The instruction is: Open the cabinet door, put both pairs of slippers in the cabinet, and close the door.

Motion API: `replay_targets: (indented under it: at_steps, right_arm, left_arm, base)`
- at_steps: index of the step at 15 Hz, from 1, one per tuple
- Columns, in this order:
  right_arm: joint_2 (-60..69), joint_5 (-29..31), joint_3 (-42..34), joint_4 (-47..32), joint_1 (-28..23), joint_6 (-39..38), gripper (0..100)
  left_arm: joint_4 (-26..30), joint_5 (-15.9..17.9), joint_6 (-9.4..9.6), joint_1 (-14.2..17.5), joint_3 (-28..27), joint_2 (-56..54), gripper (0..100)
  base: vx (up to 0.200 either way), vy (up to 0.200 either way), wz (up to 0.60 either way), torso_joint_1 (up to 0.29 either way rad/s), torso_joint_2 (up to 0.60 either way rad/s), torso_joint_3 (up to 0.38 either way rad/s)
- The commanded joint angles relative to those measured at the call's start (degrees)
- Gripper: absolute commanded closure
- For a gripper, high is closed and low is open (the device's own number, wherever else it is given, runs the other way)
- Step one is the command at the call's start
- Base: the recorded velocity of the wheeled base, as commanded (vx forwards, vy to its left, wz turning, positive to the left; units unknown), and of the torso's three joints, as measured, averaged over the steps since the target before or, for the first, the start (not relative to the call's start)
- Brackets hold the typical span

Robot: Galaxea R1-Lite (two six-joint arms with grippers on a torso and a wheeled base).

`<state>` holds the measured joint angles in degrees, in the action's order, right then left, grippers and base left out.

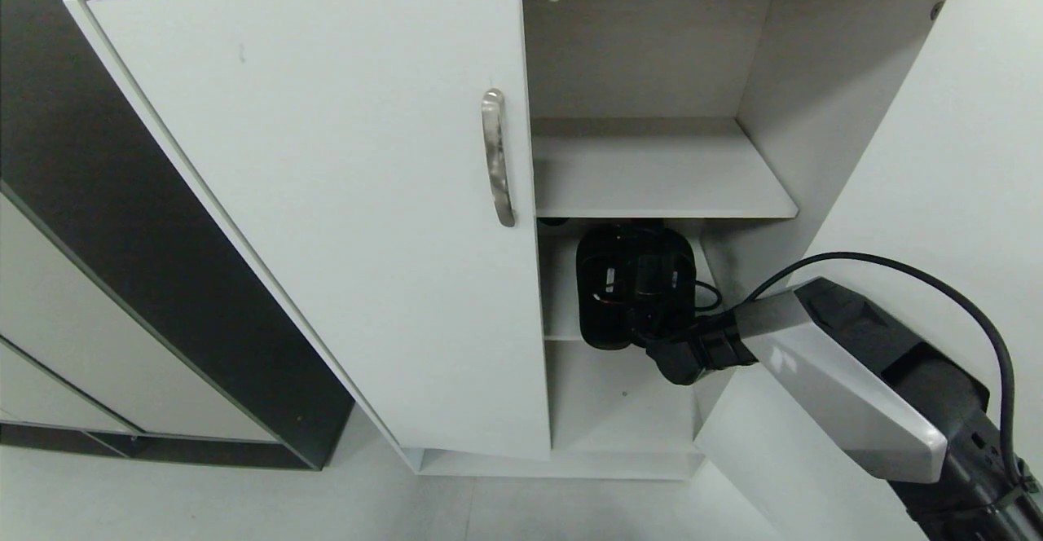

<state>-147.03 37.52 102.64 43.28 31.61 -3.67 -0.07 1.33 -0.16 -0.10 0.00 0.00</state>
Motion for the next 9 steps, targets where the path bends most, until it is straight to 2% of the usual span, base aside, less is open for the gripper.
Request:
replay_targets:
  at_steps: [1, 7, 8, 9]
  right_arm:
    - [-0.27, 0.01, 0.19, -0.03, -0.06, -0.02, 100]
    - [-1.24, 0.01, 0.1, -0.03, -0.5, -0.11, 100]
    - [-1.33, 0.01, 0.19, -0.03, -0.5, -0.11, 0]
    - [-1.24, 0.09, -0.34, 0.05, -0.5, -0.29, 0]
  left_arm:
    - [-0.01, -0.01, -0.02, 0.01, 0.0, 0.09, 100]
    - [-0.01, -0.01, -0.11, 0.01, 0.0, 0.09, 100]
    - [-0.01, -0.01, -0.11, 0.01, 0.0, 0.09, 100]
    - [-0.01, -0.01, -0.11, 0.01, 0.0, 0.09, 100]
  base:
    - [0.0, 0.0, 0.0, 0.0, 0.0, 0.0]
    - [0.0, 0.0, 0.0, 0.0, 0.0, 0.0]
    - [0.0, 0.0, 0.0, 0.0, 0.0, 0.0]
    - [0.0, 0.0, 0.0, 0.0, 0.0, 0.0]
